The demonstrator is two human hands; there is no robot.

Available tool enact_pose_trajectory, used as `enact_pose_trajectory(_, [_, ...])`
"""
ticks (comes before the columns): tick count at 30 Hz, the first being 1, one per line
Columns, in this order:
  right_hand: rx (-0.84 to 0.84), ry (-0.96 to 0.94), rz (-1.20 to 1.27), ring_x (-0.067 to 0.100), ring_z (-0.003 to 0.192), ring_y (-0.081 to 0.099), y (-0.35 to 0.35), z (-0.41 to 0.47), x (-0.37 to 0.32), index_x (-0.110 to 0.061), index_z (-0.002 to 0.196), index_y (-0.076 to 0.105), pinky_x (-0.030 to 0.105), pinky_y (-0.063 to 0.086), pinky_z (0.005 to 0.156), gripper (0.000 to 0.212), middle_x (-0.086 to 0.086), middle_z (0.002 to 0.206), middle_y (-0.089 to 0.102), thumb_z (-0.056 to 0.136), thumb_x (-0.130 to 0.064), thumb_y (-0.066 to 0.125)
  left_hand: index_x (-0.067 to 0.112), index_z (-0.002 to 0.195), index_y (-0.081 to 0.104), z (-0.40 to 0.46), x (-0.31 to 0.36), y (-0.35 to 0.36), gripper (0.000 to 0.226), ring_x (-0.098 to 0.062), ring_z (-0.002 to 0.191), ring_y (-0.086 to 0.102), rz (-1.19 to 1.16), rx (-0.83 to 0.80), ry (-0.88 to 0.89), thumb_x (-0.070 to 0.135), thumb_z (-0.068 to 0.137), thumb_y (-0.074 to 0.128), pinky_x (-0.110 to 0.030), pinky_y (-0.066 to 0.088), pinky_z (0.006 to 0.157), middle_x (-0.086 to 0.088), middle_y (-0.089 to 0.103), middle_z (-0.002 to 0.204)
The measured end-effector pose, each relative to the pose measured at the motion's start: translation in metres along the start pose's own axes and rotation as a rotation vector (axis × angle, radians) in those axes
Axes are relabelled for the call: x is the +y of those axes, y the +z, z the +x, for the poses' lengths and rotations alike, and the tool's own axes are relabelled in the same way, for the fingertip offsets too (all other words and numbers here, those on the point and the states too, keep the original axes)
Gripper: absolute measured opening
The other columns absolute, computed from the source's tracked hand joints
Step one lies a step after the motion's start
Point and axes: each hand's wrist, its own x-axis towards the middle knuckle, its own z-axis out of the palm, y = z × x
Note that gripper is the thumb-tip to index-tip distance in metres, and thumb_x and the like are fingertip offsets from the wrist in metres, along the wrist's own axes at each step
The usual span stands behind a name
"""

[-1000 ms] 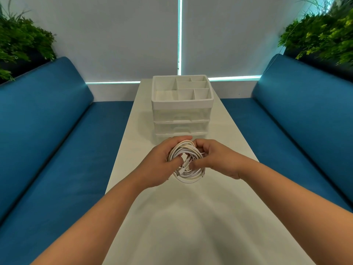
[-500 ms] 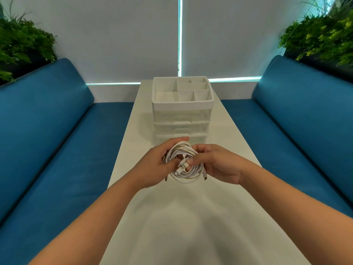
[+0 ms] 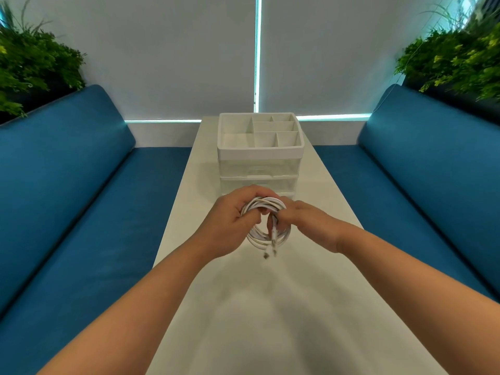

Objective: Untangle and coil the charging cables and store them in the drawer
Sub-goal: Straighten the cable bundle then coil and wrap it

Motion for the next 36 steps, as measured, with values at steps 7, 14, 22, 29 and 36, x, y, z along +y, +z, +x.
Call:
enact_pose_trajectory(7, [0.054, -0.019, 0.288, 0.023, 0.098, 0.068, -0.002, 0.005, -0.007, -0.015, 0.120, 0.061, 0.034, 0.053, 0.088, 0.037, 0.009, 0.112, 0.070, 0.086, -0.027, 0.069, 0.025, 0.116, 0.067, 0.011, -0.001, -0.001, 0.039, 0.001, 0.099, 0.061, 0.094, 0.069, 0.041, -0.001, 0.091, 0.053, -0.013, 0.047, 0.084, 0.011, 0.068, 0.109])
enact_pose_trajectory(14, [-0.013, -0.026, 0.296, 0.020, 0.089, 0.068, -0.001, 0.005, -0.006, -0.008, 0.104, 0.068, 0.029, 0.053, 0.085, 0.016, 0.014, 0.099, 0.071, 0.092, -0.006, 0.059, 0.026, 0.117, 0.068, 0.015, -0.004, -0.007, 0.047, 0.005, 0.089, 0.063, 0.010, 0.185, -0.079, -0.006, 0.088, 0.051, -0.007, 0.046, 0.077, 0.010, 0.070, 0.105])
enact_pose_trajectory(22, [-0.092, 0.014, 0.130, 0.018, 0.089, 0.061, -0.001, 0.007, -0.006, -0.011, 0.081, 0.068, 0.046, 0.042, 0.102, 0.007, 0.008, 0.085, 0.066, 0.085, -0.006, 0.064, 0.030, 0.109, 0.070, 0.014, -0.005, 0.004, 0.042, 0.003, 0.093, 0.062, 0.027, 0.299, -0.045, -0.003, 0.088, 0.054, -0.009, 0.048, 0.082, 0.013, 0.069, 0.102])
enact_pose_trajectory(29, [0.049, -0.015, -0.136, 0.014, 0.094, 0.067, -0.009, 0.007, -0.020, -0.022, 0.126, 0.048, 0.027, 0.056, 0.083, 0.059, 0.001, 0.108, 0.066, 0.075, -0.007, 0.074, 0.024, 0.112, 0.071, 0.017, -0.005, 0.009, 0.039, 0.006, 0.094, 0.060, 0.178, 0.045, 0.032, 0.000, 0.084, 0.058, -0.009, 0.045, 0.082, 0.010, 0.067, 0.103])
enact_pose_trajectory(36, [0.029, 0.059, -0.056, 0.007, 0.054, 0.052, -0.013, 0.007, -0.019, -0.001, 0.100, 0.063, 0.024, 0.045, 0.059, 0.019, -0.002, 0.067, 0.060, 0.088, 0.003, 0.048, 0.029, 0.121, 0.059, 0.015, 0.000, -0.009, 0.034, -0.009, 0.092, 0.067, -0.148, -0.154, -0.229, 0.021, 0.089, 0.069, -0.021, 0.053, 0.077, -0.001, 0.070, 0.108])
